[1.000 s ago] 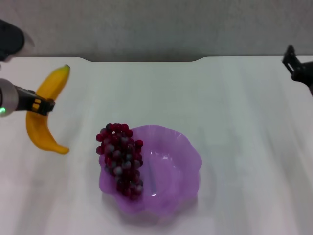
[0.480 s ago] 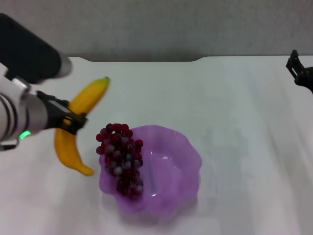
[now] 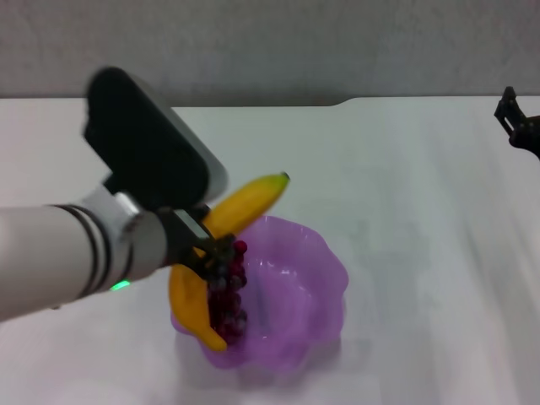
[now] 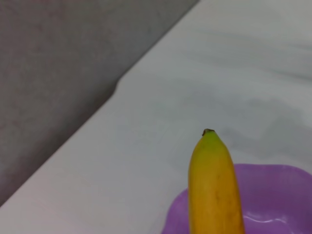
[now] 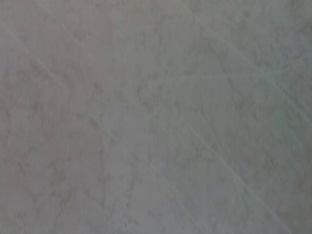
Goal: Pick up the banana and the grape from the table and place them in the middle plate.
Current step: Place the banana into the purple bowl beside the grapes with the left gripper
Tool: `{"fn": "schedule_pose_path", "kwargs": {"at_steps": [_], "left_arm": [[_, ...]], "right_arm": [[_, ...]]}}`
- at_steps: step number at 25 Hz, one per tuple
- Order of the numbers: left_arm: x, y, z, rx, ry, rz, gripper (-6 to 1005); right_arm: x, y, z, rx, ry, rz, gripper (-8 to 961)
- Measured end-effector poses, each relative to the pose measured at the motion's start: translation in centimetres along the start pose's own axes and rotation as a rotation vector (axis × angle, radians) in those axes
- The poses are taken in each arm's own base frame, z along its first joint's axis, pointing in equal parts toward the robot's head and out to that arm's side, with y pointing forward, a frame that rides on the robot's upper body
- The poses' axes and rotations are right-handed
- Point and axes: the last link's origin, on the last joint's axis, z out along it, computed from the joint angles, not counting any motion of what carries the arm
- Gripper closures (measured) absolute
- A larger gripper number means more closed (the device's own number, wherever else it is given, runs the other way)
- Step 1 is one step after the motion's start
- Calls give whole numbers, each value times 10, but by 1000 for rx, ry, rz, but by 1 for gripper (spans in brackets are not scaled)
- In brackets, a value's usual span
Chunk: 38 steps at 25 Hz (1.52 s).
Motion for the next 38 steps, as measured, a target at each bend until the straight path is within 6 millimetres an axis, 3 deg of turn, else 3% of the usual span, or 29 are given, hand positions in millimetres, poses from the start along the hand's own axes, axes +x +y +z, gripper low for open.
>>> {"fn": "schedule_pose_path", "kwargs": {"at_steps": [9, 25, 38], "left_arm": [[8, 6, 31, -24, -10, 41, 562], [-4, 22, 74, -64, -51, 88, 569], [6, 31, 78, -73, -8, 112, 576]], "right_arm": [[-1, 2, 1, -7, -1, 2, 76], [-3, 6, 2, -17, -6, 2, 76], [-4, 6, 3, -19, -7, 1, 76]]}}
